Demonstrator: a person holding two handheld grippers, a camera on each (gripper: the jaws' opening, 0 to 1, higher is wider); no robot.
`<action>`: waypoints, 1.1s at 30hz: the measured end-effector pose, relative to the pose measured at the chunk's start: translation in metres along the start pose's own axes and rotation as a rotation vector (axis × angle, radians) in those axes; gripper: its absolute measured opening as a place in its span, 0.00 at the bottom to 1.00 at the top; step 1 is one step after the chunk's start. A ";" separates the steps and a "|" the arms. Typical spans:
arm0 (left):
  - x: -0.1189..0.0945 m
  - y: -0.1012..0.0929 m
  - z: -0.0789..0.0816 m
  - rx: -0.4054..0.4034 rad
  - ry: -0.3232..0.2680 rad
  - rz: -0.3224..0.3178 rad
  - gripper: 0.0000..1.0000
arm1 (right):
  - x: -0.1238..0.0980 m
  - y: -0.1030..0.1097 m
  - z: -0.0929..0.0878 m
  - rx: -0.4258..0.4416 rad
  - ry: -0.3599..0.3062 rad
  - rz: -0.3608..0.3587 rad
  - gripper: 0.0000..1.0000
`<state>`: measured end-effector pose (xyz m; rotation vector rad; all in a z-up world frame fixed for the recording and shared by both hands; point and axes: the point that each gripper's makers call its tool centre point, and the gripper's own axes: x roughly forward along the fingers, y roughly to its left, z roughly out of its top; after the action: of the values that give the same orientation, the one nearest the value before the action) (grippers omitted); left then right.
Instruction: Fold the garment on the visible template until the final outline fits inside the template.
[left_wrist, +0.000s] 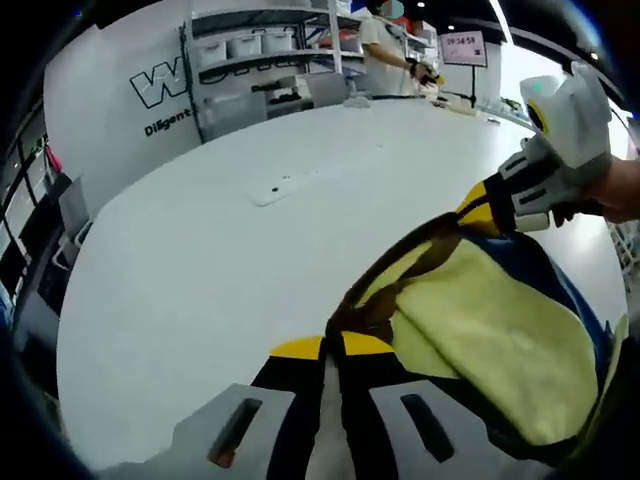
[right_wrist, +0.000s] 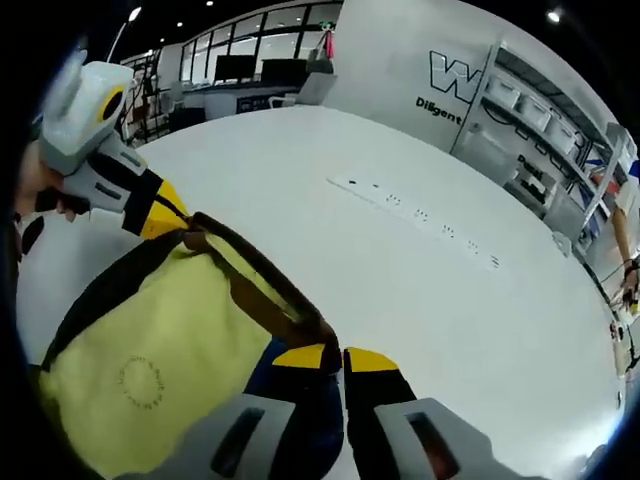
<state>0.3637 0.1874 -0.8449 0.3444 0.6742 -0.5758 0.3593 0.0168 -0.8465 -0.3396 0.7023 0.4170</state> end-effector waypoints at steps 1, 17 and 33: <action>-0.002 0.002 0.001 -0.012 -0.005 0.009 0.12 | -0.001 -0.002 0.002 0.014 -0.012 -0.007 0.06; -0.043 -0.001 0.018 -0.106 -0.109 0.017 0.20 | -0.035 -0.012 0.010 0.098 -0.089 -0.032 0.28; -0.080 -0.052 0.014 0.048 -0.140 -0.103 0.18 | -0.059 0.012 0.006 0.105 -0.096 0.016 0.37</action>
<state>0.2883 0.1702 -0.7868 0.3123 0.5457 -0.7082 0.3164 0.0147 -0.8036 -0.2134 0.6308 0.4077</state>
